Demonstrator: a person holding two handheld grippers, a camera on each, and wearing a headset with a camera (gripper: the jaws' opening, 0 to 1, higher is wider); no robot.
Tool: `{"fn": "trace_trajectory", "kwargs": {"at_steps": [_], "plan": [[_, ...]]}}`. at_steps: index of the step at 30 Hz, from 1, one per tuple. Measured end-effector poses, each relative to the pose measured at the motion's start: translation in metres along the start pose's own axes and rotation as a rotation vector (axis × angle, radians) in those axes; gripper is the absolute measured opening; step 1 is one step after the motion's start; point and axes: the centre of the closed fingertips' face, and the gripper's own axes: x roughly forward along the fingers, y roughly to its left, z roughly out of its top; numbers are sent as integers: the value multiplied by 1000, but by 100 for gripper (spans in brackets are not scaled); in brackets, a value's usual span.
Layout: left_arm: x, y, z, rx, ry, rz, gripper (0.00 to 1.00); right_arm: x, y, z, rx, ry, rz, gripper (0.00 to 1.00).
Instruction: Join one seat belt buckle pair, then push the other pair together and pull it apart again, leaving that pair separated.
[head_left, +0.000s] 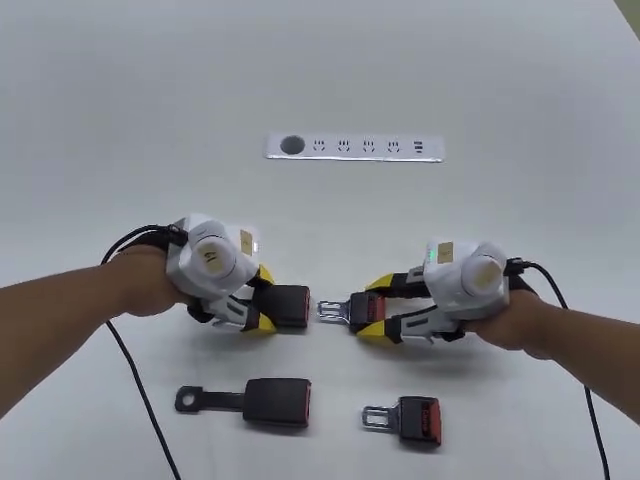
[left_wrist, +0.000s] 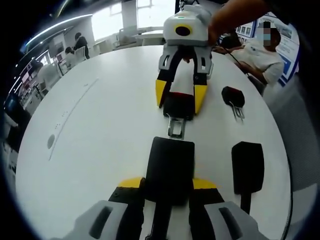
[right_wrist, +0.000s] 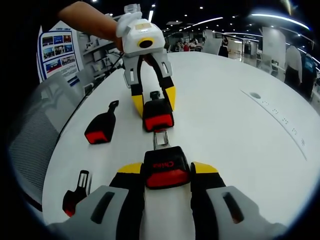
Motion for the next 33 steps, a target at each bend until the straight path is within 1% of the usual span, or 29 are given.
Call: {"fn": "trace_trajectory", "kwargs": {"at_steps": [2, 5, 7, 8, 13, 17, 20, 28, 33], "plan": [[0, 0, 0, -1, 0, 0, 35, 3, 3, 2, -2, 2, 6, 34], [1, 1, -1, -3, 6, 0, 35, 8, 2, 5, -10, 2, 15, 34], [2, 2, -3, -2, 8, -3, 35, 9, 3, 6, -12, 3, 20, 34], [2, 3, -3, 4, 10, -4, 35, 10, 1, 7, -15, 5, 22, 34], [3, 4, -3, 11, 17, -7, 35, 14, 2, 11, -17, 5, 25, 34], [2, 4, -2, 20, 20, -10, 35, 15, 3, 15, -17, 4, 28, 34], [2, 4, -2, 24, 20, -11, 34, 14, 1, 14, -18, 7, 31, 34], [2, 3, 0, 44, 52, -17, 33, 15, 2, 17, -11, 15, 26, 33], [2, 3, 0, 52, 47, -22, 33, 16, 2, 19, -9, 15, 28, 33]]}}
